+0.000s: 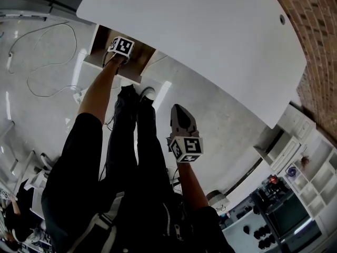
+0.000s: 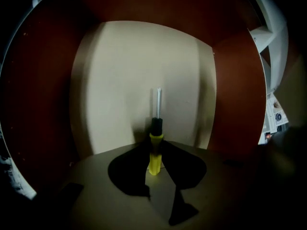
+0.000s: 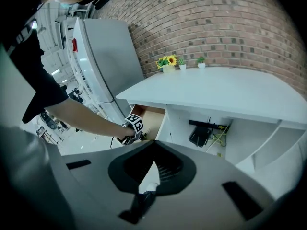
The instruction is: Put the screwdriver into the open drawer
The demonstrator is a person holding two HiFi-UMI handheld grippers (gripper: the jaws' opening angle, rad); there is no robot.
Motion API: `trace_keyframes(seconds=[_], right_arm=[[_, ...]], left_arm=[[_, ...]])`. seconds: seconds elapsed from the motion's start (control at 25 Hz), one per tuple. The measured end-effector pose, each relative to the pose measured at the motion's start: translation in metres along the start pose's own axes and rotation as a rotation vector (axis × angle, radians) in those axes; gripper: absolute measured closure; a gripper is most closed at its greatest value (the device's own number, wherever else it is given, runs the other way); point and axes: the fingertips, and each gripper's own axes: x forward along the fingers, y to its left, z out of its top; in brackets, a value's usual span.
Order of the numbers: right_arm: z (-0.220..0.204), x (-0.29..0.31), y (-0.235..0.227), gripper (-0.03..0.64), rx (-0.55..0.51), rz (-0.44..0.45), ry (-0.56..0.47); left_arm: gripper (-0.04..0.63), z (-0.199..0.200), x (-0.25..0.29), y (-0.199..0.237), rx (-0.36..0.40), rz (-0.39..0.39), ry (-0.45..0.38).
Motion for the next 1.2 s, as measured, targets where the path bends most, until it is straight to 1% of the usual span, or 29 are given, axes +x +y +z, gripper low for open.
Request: trace_keyframes(seconds=[0.16, 0.36, 0.48, 0.56, 0.64, 0.72, 0.8, 0.88, 0.96, 1.04, 1.2], right_arm=[[0.006, 0.002, 0.000, 0.610, -0.001, 0.007, -0.006], [0.015, 0.005, 0.004, 0.611, -0.012, 0.021, -0.024], [0.024, 0.005, 0.003, 0.611, -0.002, 0.029, -0.036], [0.033, 0.004, 0.006, 0.611, 0.002, 0.039, -0.046], [0.044, 0.002, 0.010, 0.610, -0.006, 0.048, -0.057], [0.055, -0.001, 0.015, 0.611, -0.015, 0.059, -0.069], [0.066, -0.005, 0.020, 0.611, -0.021, 0.072, -0.082], [0.078, -0.010, 0.024, 0.611, -0.031, 0.084, -0.096], [0.092, -0.014, 0.027, 0.611, -0.042, 0.094, -0.113], [0.107, -0.017, 0.029, 0.611, -0.047, 0.101, -0.131], [0.143, -0.021, 0.036, 0.611, -0.066, 0.114, -0.179]], left_arm=[[0.500, -0.002, 0.001, -0.001, 0.002, -0.011, 0.025], [0.499, 0.011, -0.027, 0.002, -0.024, -0.032, -0.054], [0.499, 0.012, -0.057, 0.004, -0.023, -0.025, -0.075], [0.499, 0.010, -0.082, -0.001, -0.035, -0.044, -0.096], [0.500, 0.012, -0.107, -0.011, -0.042, -0.080, -0.143], [0.509, 0.012, -0.136, -0.015, -0.026, -0.076, -0.186], [0.535, 0.009, -0.167, -0.024, 0.004, -0.075, -0.234], [0.552, 0.009, -0.200, -0.038, 0.047, -0.083, -0.306], [0.560, 0.010, -0.234, -0.053, 0.072, -0.096, -0.388], [0.566, 0.012, -0.268, -0.067, 0.079, -0.097, -0.460], [0.569, 0.020, -0.330, -0.085, 0.071, -0.069, -0.602]])
